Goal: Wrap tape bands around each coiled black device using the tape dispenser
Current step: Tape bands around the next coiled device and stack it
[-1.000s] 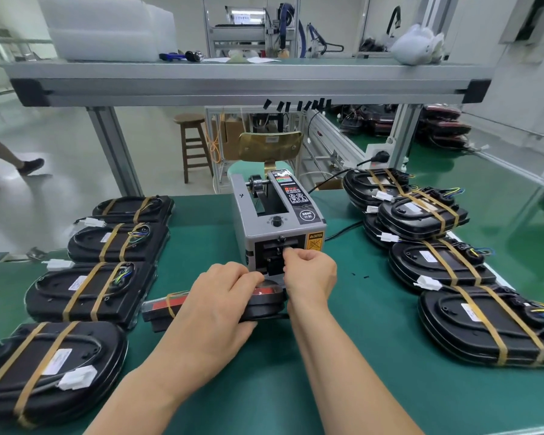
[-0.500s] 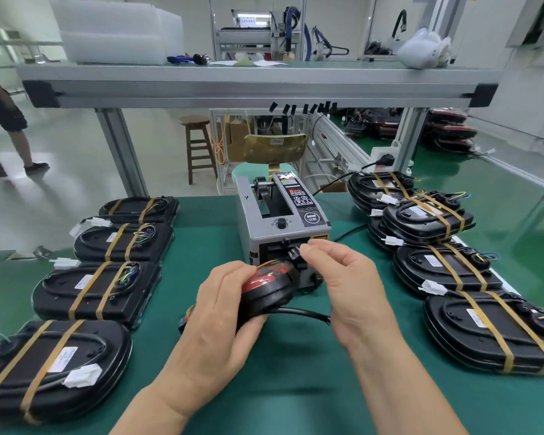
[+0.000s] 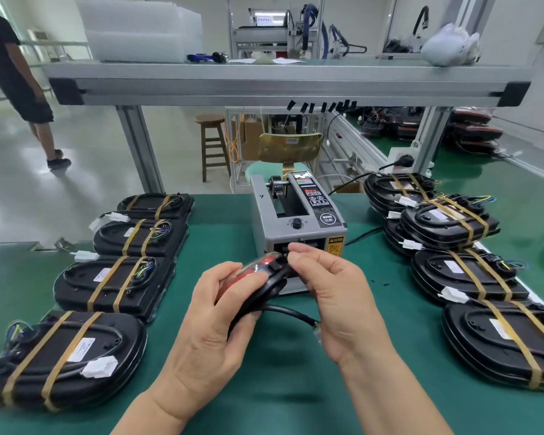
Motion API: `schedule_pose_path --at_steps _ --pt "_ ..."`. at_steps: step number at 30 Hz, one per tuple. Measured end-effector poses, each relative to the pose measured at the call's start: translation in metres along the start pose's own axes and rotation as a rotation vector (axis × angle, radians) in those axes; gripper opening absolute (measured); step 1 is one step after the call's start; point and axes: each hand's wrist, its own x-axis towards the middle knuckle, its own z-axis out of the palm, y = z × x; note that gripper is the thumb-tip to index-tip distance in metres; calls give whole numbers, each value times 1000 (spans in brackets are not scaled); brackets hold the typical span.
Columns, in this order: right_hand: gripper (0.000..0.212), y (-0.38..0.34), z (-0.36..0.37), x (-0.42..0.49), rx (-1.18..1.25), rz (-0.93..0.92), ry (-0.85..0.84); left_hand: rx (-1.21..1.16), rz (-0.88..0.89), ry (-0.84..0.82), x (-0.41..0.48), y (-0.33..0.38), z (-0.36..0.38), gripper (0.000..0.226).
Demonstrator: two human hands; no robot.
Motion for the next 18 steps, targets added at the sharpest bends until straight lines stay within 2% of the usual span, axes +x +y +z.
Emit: schedule_pose_path --at_steps 4,9,15,18 --pt "26 -7 -1 3 -4 -72 -13 11 -1 3 1 3 0 48" --pt "18 -6 1 -1 -131 -57 -80 29 9 16 3 4 -1 47" --pt "23 -1 5 -1 -144 -39 -60 16 10 21 3 5 -4 48" --pt "24 1 6 0 -136 -41 -45 30 4 17 2 4 -5 56"
